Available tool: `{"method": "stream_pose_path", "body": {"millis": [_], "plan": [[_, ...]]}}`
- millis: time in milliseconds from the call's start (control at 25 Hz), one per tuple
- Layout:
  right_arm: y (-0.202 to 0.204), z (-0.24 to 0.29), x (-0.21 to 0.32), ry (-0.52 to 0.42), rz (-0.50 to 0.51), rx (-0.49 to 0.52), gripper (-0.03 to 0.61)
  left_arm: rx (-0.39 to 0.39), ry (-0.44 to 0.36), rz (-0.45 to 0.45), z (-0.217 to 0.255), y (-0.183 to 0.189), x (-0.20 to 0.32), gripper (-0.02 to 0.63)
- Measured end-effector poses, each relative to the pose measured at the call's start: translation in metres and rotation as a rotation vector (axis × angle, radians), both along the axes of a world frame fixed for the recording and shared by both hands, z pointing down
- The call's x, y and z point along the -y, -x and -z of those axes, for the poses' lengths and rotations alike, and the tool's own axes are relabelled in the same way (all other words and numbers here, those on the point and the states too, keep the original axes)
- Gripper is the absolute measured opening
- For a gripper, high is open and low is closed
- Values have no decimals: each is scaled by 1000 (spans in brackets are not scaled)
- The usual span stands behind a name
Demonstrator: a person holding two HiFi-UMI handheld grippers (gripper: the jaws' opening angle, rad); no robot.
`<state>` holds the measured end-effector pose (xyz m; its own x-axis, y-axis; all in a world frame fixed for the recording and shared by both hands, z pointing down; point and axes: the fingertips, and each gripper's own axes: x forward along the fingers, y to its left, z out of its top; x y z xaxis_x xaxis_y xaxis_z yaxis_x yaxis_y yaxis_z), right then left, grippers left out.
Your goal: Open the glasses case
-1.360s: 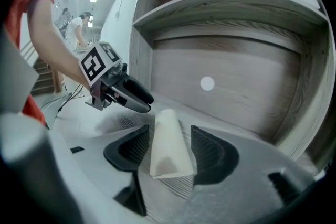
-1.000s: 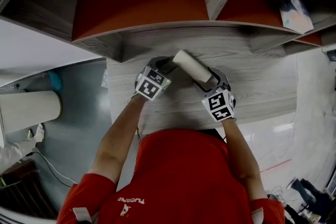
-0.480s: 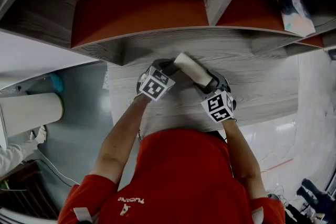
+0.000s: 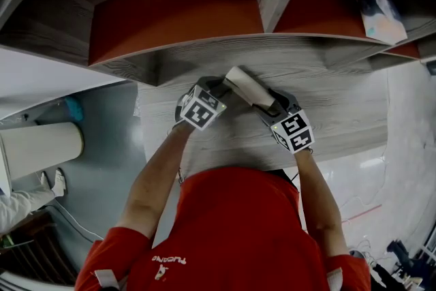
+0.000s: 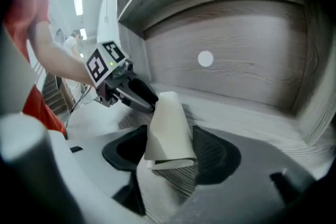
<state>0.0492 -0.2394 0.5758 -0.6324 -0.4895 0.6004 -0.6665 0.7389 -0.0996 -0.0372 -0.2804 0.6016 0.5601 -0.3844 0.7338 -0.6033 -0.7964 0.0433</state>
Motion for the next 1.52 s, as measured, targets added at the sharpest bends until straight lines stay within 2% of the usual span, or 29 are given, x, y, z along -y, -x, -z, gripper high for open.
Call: {"method": "stream_pose_path", "body": {"millis": [80, 160, 400, 800, 1120, 1520], "plan": [[-7, 10, 5, 24, -30, 73, 245, 7, 7, 2, 0, 1, -1, 140], [-13, 22, 11, 22, -51, 117, 175, 5, 2, 2, 0, 1, -1, 140], [-36, 31, 34, -34, -110, 79, 39, 24, 0, 11, 0, 2, 0, 138], [-58, 18, 61, -67, -189, -1, 35, 33, -3, 36, 0, 0, 3, 137], [-70, 3, 77, -41, -232, -19, 57, 35, -11, 56, 2, -3, 10, 132], [-64, 14, 72, -76, -198, -22, 49, 37, -3, 65, 1, 0, 11, 132]]}}
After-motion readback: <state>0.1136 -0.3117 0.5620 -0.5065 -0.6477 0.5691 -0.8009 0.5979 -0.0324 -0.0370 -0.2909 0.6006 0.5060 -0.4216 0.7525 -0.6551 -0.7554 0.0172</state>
